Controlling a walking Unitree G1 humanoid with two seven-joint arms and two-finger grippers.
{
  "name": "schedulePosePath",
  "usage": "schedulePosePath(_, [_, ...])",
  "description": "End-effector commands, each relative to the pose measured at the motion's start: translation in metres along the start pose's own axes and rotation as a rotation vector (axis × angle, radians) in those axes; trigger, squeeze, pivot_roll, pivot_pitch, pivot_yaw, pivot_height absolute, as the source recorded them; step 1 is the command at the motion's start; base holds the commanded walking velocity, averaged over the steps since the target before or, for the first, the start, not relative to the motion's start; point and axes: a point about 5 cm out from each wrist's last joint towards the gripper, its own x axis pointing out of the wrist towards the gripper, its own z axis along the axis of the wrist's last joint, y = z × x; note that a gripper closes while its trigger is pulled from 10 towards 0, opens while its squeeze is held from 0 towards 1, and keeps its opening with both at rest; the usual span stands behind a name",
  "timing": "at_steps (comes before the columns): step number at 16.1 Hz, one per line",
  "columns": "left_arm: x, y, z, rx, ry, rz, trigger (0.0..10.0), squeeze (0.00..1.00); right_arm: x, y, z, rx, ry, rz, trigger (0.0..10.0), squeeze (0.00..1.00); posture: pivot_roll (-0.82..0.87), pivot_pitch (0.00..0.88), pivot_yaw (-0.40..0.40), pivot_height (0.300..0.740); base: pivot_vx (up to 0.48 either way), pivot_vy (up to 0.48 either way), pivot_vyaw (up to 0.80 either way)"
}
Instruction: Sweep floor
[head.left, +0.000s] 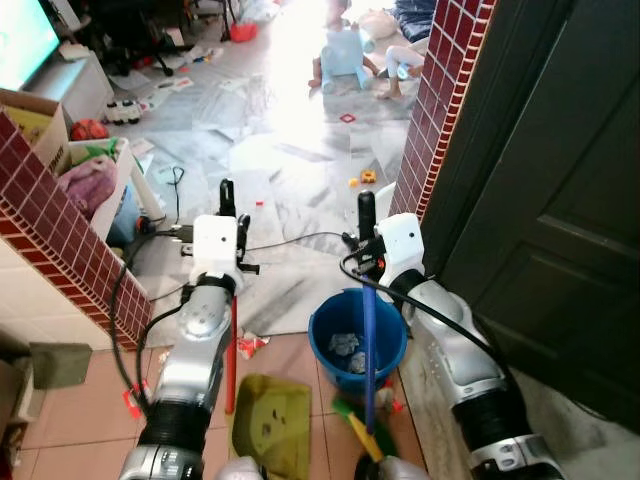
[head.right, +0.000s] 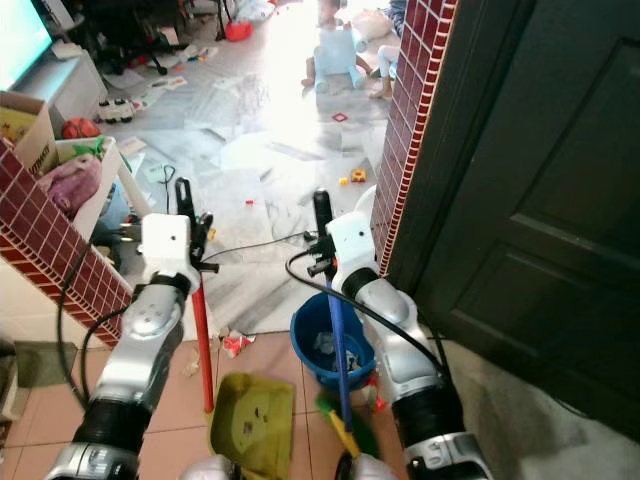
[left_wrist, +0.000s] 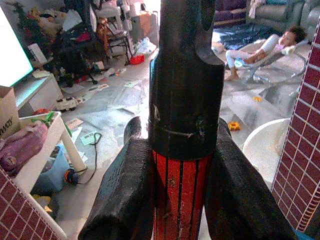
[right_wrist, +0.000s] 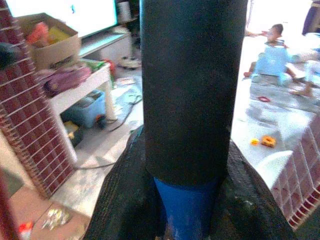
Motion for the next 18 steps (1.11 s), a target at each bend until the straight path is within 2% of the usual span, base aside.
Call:
schedulePosePath(1, [-0.002,0.006,0.01,0.004,-0.039,0.0,10.0,0.0,-0.001,-0.008,0.006,0.001,-0.046,-0.067,10.0,0.0,0.0,0.0,-0.025,0.74,0.0,0.0,0.0])
schedulePosePath(3, [-0.016,0.018,0.004,0.003,-0.02,0.034,10.0,0.0,-0.007,-0.026,0.005,0.003,-0.054,-0.184,10.0,0.0,0.0,0.0,-0.054,0.74,0.0,0.0,0.0])
schedulePosePath(4, [-0.026,0.022,0.0,0.01,-0.003,0.042,10.0,0.0,-0.013,-0.043,0.004,0.009,-0.046,-0.272,10.0,0.0,0.0,0.0,-0.078,0.74,0.0,0.0,0.0])
schedulePosePath(6, [-0.029,0.018,-0.001,0.008,0.005,0.035,10.0,0.0,-0.013,-0.052,0.006,-0.013,-0.046,-0.297,10.0,0.0,0.0,0.0,-0.099,0.74,0.0,0.0,0.0])
schedulePosePath(9, [-0.031,0.009,0.006,-0.014,0.011,0.01,10.0,0.0,-0.008,-0.054,0.017,-0.066,-0.076,-0.265,10.0,0.0,-0.01,0.0,-0.082,0.74,0.0,0.0,0.0])
schedulePosePath(11, [-0.034,0.002,0.004,-0.049,0.03,-0.036,10.0,0.0,-0.012,-0.057,0.013,-0.047,-0.057,-0.298,10.0,0.0,-0.02,0.0,-0.073,0.74,0.0,0.0,-0.2])
schedulePosePath(14, [-0.033,-0.003,0.006,-0.063,0.037,-0.07,10.0,0.0,-0.025,-0.056,0.003,-0.019,-0.035,-0.326,10.0,0.0,-0.04,0.0,-0.053,0.74,0.0,0.0,-0.8])
schedulePosePath(18, [-0.029,-0.002,0.009,-0.073,0.048,-0.09,10.0,0.0,-0.028,-0.06,0.005,0.009,-0.042,-0.366,10.0,0.0,-0.05,0.0,-0.019,0.74,0.0,0.0,0.0])
